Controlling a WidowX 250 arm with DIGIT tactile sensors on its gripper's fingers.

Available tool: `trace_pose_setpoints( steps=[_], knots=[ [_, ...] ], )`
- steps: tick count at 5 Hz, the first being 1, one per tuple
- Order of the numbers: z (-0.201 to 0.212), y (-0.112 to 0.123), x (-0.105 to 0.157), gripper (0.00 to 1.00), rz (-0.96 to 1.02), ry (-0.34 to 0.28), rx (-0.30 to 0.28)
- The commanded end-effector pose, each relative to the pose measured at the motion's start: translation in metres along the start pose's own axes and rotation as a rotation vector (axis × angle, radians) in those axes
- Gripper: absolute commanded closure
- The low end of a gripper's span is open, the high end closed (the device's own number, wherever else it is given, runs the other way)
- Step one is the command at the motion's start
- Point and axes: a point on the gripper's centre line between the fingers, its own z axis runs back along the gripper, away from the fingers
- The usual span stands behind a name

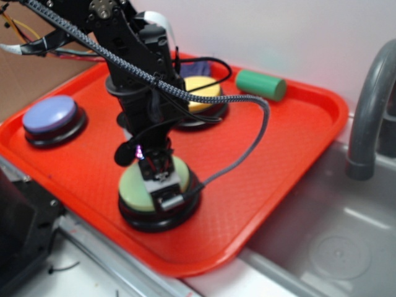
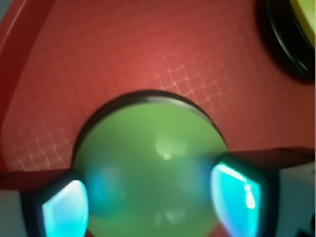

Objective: Push the green button.

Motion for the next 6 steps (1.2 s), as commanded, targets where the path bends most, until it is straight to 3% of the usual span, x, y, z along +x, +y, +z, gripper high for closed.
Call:
trace_pose_setpoints(
  steps=[1,2,6],
  knots=[
    [0.041,0.015,0.002,0.0,0.009,-0.041,-0.022],
    [0.049,0.017,0.002,0.0,-0.001,-0.07,-0.024],
    [0.078,0.019,-0.004,0.0,-0.001,-0.081,-0.02]
  ],
)
